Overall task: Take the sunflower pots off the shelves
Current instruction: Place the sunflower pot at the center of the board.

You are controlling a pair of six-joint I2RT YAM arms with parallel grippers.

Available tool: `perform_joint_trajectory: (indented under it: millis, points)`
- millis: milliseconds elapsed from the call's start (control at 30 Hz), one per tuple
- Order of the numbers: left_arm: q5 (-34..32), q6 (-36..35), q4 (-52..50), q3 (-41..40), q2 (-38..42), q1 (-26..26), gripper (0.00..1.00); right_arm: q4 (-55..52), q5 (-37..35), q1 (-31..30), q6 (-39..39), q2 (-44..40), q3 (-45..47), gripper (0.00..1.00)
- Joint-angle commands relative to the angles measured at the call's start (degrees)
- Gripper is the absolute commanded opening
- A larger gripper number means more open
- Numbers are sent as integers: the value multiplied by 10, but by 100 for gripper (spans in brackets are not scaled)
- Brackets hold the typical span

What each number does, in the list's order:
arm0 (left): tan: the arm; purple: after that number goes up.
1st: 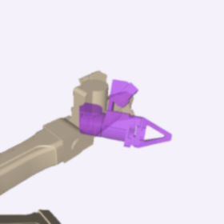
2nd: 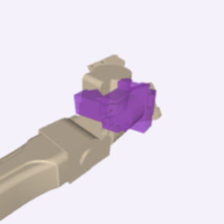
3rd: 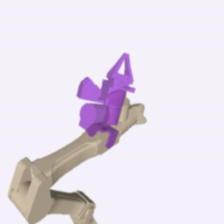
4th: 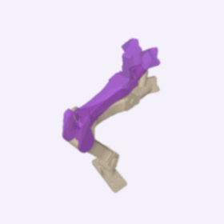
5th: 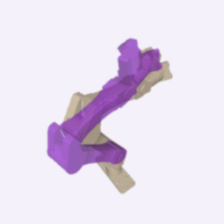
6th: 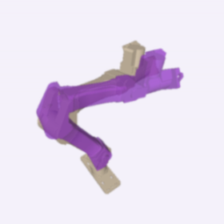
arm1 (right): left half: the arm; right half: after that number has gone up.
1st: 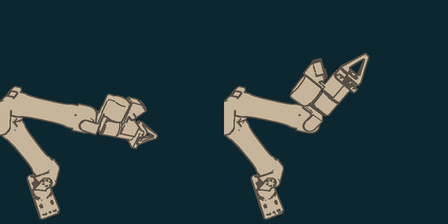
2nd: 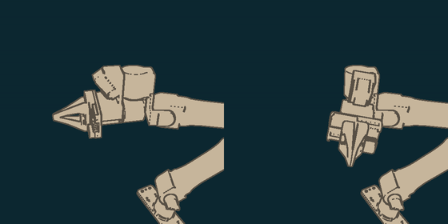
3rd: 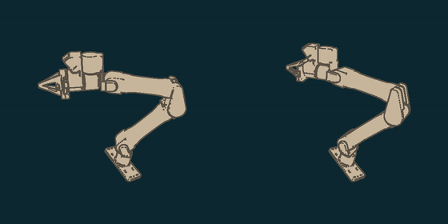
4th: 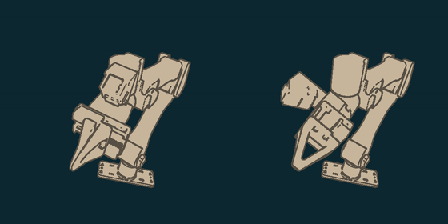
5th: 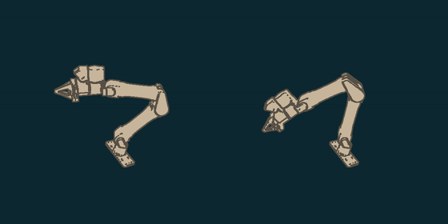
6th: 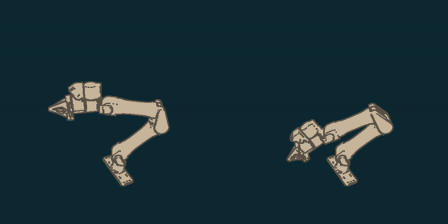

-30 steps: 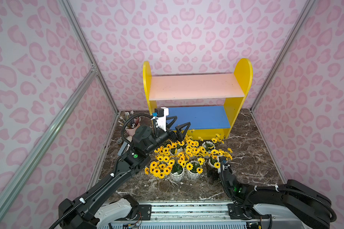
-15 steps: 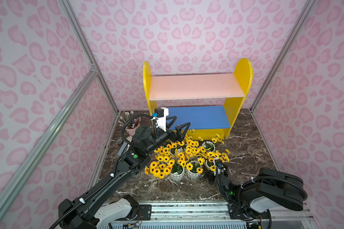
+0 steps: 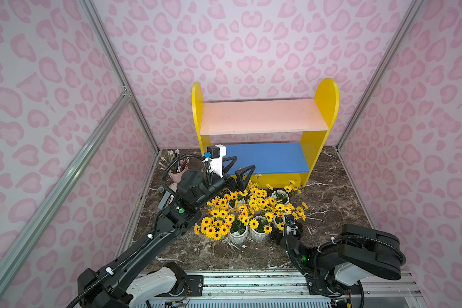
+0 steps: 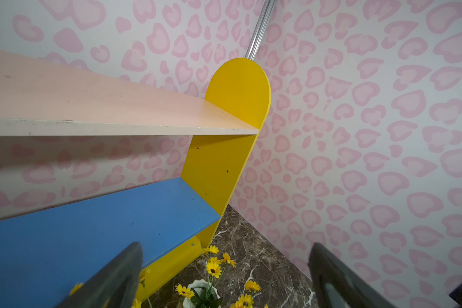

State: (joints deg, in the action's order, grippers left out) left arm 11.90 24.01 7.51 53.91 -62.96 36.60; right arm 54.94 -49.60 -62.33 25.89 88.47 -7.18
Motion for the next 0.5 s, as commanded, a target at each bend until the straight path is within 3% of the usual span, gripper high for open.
perform_joint_trajectory:
  millis: [0,167,467]
  points:
    - [-2,-4,8,2,0,1,99,-49,-20,-3,21,1,-13,99]
    - [-3,-6,7,3,1,1,99,-109,-29,-3,37,-34,-20,99]
    - [3,-5,8,5,6,1,98,-242,8,-3,30,-183,-28,99]
